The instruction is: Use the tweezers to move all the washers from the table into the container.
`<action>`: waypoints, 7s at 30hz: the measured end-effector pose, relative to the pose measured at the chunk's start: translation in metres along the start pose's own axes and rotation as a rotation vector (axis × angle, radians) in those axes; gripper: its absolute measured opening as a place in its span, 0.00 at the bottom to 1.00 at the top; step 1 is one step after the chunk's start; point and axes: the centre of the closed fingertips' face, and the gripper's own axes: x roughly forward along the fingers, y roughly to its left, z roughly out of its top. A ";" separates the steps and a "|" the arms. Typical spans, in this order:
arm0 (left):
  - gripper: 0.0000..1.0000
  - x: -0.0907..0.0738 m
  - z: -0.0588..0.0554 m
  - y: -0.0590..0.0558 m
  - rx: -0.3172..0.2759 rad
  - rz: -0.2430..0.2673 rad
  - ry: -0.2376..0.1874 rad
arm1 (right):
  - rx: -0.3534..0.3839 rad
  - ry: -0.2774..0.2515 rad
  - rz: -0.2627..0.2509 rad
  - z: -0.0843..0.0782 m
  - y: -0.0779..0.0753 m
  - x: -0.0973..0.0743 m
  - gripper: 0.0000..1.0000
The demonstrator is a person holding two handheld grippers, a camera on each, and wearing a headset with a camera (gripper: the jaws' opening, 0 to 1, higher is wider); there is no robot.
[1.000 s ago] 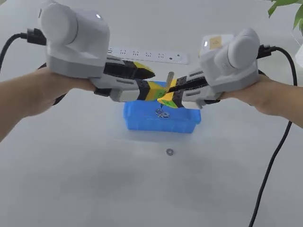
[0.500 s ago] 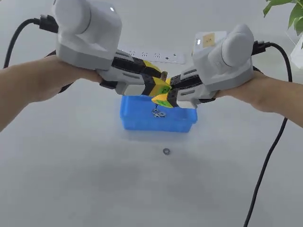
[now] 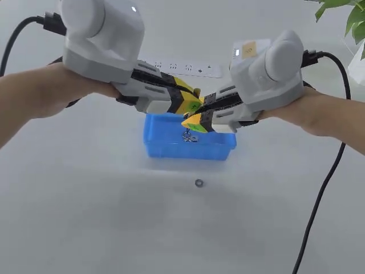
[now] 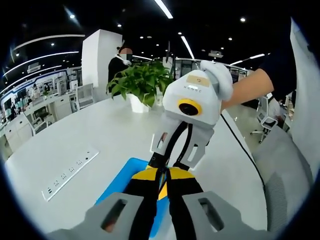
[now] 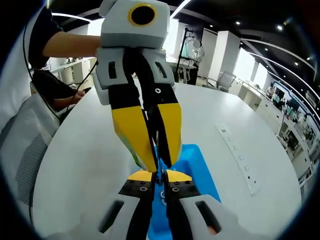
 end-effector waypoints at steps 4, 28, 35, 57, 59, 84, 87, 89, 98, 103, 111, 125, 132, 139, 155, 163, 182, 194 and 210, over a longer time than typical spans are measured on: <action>0.08 -0.002 -0.003 0.007 0.058 0.030 0.020 | -0.009 0.009 0.008 -0.001 0.003 0.001 0.08; 0.06 -0.007 0.007 0.010 0.102 0.038 0.023 | 0.015 -0.004 -0.038 0.006 -0.002 -0.007 0.15; 0.05 -0.008 0.013 0.007 0.123 0.035 0.029 | 0.021 -0.003 -0.051 0.007 -0.002 -0.010 0.21; 0.06 -0.015 0.004 -0.015 0.127 0.069 0.056 | 0.196 -0.100 -0.196 -0.017 0.000 -0.074 0.23; 0.06 -0.015 0.001 -0.022 0.121 0.068 0.053 | 0.216 -0.107 -0.211 -0.022 0.001 -0.081 0.22; 0.06 -0.002 -0.016 -0.067 0.087 0.030 0.079 | 0.387 -0.191 -0.299 -0.071 0.068 -0.120 0.26; 0.06 -0.002 -0.018 -0.068 0.091 0.027 0.084 | 0.414 -0.188 -0.294 -0.077 0.076 -0.119 0.30; 0.06 -0.001 -0.021 -0.069 0.094 0.026 0.094 | 0.433 -0.200 -0.288 -0.079 0.081 -0.118 0.32; 0.06 0.010 -0.034 -0.078 0.126 0.013 0.101 | 0.440 -0.214 -0.242 -0.077 0.107 -0.107 0.49; 0.06 0.013 -0.036 -0.076 0.130 0.011 0.104 | 0.437 -0.238 -0.215 -0.070 0.115 -0.102 0.56; 0.06 0.020 -0.039 -0.070 0.129 0.007 0.107 | 0.393 -0.200 -0.229 -0.073 0.120 -0.092 0.61; 0.06 0.027 -0.038 -0.065 0.129 0.003 0.092 | 0.436 -0.212 -0.258 -0.079 0.122 -0.093 0.63; 0.06 0.029 -0.040 -0.069 0.129 -0.002 0.104 | 0.451 -0.222 -0.277 -0.079 0.118 -0.097 0.63; 0.06 0.029 -0.042 -0.070 0.143 -0.001 0.111 | 0.452 -0.233 -0.267 -0.077 0.121 -0.097 0.61; 0.06 0.027 -0.046 -0.074 0.125 -0.030 0.130 | 0.426 -0.253 -0.214 -0.063 0.113 -0.084 0.58; 0.06 0.026 -0.047 -0.072 0.095 -0.037 0.144 | 0.301 -0.200 -0.173 -0.051 0.089 -0.058 0.50; 0.06 0.027 -0.047 -0.069 0.089 -0.044 0.146 | 0.058 -0.078 0.054 -0.047 0.079 -0.005 0.12; 0.06 0.032 -0.046 -0.067 0.104 -0.053 0.164 | 0.088 -0.086 0.043 -0.050 0.078 -0.008 0.10; 0.09 0.023 -0.031 -0.064 0.085 -0.037 0.119 | 0.150 -0.097 -0.003 -0.046 0.077 -0.014 0.09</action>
